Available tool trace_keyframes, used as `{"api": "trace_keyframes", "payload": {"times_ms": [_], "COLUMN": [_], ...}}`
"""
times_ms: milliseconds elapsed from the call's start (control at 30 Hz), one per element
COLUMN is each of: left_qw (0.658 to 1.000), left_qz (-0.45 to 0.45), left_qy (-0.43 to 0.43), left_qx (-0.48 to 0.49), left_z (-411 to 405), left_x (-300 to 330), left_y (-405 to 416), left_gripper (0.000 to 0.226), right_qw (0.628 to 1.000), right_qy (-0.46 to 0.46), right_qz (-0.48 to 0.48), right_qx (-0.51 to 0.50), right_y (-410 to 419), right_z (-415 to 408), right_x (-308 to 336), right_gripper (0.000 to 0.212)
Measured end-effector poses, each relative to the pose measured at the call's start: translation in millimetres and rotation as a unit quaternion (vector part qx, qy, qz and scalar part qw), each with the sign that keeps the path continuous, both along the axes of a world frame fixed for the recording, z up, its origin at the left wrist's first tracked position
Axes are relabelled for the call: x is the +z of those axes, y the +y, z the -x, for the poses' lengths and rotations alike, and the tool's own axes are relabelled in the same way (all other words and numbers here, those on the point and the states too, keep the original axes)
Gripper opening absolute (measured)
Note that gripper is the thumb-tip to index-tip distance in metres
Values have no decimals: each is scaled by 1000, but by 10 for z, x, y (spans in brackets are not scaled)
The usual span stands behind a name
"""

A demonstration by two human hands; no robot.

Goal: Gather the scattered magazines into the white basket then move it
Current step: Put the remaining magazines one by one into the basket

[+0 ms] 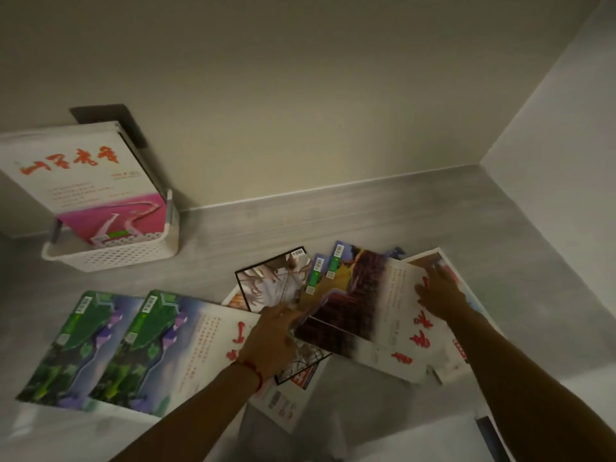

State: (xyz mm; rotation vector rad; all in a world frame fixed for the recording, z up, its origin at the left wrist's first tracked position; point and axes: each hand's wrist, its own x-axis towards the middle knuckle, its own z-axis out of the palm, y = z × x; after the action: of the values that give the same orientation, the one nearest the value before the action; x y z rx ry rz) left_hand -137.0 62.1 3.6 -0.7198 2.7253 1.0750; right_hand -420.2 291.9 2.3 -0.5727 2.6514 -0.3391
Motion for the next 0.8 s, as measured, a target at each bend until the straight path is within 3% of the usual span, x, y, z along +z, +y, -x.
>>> {"api": "trace_keyframes", "payload": {"times_ms": [100,233,300,367,533,600,700,733,800], "left_qw": [999,998,996,996,981,968,945,943,963], "left_qz": [10,31,40,54,113,176,306,319,257], "left_qy": [0,-2,-3,4,150,177,108,82,75], "left_qx": [33,61,77,72,44,29,-25,-44,-42], "left_z": [-5,-21,24,114,483,648,822,836,793], "left_x": [44,102,119,218,749,944,1197,1250,1321], "left_y": [100,178,195,216,288,297,284,275,243], "left_gripper": [48,40,36,38,45,55,71,69,51], "right_qw": [1000,998,997,996,976,958,929,918,902], "right_qy": [11,42,55,31,-6,-21,-23,-13,3], "right_qz": [-20,-54,-26,-6,81,117,147,151,166], "right_qx": [16,14,41,88,202,260,340,367,398], "right_y": [61,94,68,54,-68,-195,-437,-538,-757], "right_z": [136,205,252,310,388,338,216,156,38], "right_x": [-44,-29,113,287,983,1354,1790,1884,2005], "right_gripper": [31,54,32,23,8,5,7,9,10]}}
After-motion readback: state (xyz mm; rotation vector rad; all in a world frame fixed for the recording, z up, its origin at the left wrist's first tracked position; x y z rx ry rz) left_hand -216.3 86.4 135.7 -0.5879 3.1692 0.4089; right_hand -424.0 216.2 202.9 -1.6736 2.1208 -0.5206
